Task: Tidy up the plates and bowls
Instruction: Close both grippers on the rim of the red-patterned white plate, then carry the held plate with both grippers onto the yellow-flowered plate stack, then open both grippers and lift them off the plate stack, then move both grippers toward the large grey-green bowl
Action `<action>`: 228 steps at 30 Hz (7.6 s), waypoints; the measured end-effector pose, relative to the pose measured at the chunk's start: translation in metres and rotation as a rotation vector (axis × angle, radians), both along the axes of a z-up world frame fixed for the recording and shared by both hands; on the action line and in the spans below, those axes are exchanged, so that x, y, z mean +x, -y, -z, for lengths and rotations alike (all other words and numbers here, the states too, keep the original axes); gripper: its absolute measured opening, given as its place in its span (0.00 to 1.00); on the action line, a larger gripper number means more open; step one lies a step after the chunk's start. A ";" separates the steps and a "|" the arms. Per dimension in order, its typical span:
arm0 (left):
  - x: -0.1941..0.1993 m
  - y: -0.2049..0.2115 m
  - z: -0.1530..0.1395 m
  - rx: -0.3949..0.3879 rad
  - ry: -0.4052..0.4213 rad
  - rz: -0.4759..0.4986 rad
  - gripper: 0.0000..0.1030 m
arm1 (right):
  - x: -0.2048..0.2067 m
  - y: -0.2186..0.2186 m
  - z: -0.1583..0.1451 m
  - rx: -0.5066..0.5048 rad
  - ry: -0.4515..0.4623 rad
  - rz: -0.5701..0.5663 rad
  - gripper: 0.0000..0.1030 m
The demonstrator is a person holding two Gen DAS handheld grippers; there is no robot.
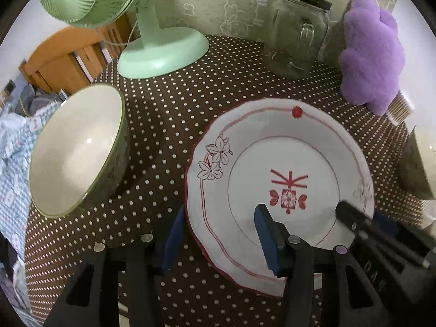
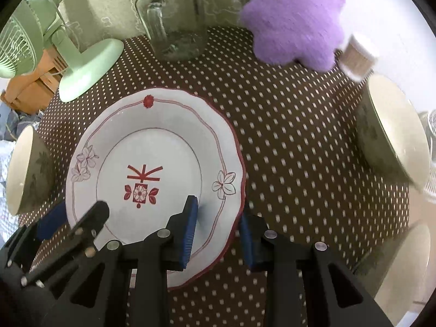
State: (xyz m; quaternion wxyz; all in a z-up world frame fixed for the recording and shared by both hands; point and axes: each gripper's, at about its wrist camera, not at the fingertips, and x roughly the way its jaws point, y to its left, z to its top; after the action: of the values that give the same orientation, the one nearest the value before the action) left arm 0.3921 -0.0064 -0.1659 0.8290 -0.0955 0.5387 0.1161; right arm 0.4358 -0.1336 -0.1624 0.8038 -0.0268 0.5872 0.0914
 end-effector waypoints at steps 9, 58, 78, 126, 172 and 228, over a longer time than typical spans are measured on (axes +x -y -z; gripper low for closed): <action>0.013 -0.010 0.011 0.047 -0.012 0.024 0.51 | 0.001 0.004 -0.001 -0.020 0.006 0.012 0.34; -0.063 0.014 -0.073 0.056 0.102 0.182 0.52 | -0.073 0.011 -0.083 -0.013 0.149 0.139 0.42; -0.155 -0.011 -0.075 0.050 0.094 0.250 0.52 | -0.183 -0.023 -0.093 -0.060 0.144 0.167 0.42; -0.205 -0.055 -0.008 0.168 -0.007 0.319 0.64 | -0.247 -0.077 -0.023 -0.045 0.000 0.162 0.42; -0.213 -0.020 -0.075 0.072 0.118 0.417 0.91 | -0.261 -0.027 -0.086 0.021 0.120 0.289 0.67; -0.043 0.223 -0.020 0.049 0.100 0.263 0.45 | -0.077 0.226 -0.042 0.026 0.184 0.162 0.62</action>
State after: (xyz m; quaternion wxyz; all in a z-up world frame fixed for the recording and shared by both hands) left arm 0.3488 -0.2295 -0.1464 0.8650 -0.0095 0.5014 0.0145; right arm 0.3590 -0.3596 -0.1202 0.8593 0.0231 0.5101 0.0311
